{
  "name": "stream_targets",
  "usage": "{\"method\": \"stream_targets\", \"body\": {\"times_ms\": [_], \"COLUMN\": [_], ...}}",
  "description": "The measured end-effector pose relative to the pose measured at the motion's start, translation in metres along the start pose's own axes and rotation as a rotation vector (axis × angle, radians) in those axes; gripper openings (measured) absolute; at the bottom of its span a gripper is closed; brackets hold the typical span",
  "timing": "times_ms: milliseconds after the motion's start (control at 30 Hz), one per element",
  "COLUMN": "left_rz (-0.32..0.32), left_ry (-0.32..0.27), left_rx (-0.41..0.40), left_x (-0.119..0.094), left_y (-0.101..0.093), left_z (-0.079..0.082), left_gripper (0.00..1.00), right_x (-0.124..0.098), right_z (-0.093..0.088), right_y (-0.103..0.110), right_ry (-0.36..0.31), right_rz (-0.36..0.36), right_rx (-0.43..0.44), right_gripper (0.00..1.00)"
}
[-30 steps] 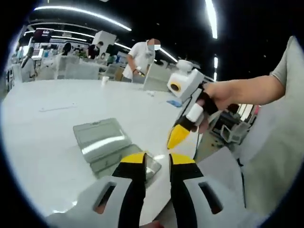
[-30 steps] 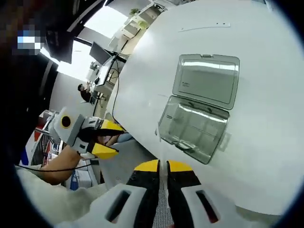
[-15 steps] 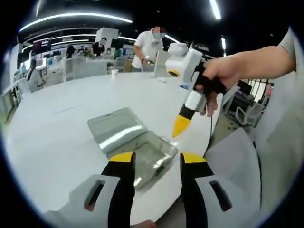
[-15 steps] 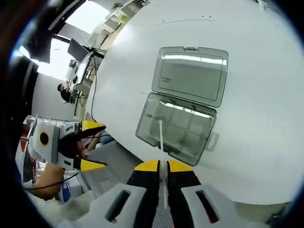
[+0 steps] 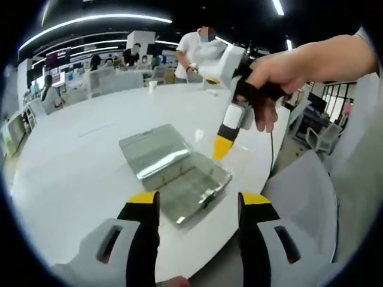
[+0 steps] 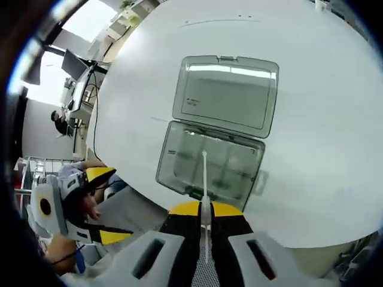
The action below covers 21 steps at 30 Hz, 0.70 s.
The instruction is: Insert the divider into the dual guide fixture by aligning both edges with the guide slots and pushing it downward to the bottom, including one-sided entry, uneven engagement, binding, and posture correction.
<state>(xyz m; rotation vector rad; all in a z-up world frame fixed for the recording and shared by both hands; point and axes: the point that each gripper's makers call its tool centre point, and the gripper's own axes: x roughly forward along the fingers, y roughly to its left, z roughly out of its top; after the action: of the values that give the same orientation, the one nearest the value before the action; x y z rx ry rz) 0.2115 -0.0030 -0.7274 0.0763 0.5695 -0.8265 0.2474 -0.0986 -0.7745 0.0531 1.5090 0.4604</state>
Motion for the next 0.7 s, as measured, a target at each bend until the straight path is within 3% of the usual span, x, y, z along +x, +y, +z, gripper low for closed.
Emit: {"method": "stream_targets", "body": {"times_ms": [700], "left_rz": [-0.006], "left_ry": [0.016], "left_rx": [-0.012], "left_x": [-0.002], "left_y": [-0.002], "left_z": [-0.023], "left_gripper": [0.53], "right_x": [0.015], "right_z": [0.002], "right_y": [-0.004], "right_ry": [0.046], "right_rz": [-0.107], "right_rx": [0.107], "right_gripper": [0.0]}}
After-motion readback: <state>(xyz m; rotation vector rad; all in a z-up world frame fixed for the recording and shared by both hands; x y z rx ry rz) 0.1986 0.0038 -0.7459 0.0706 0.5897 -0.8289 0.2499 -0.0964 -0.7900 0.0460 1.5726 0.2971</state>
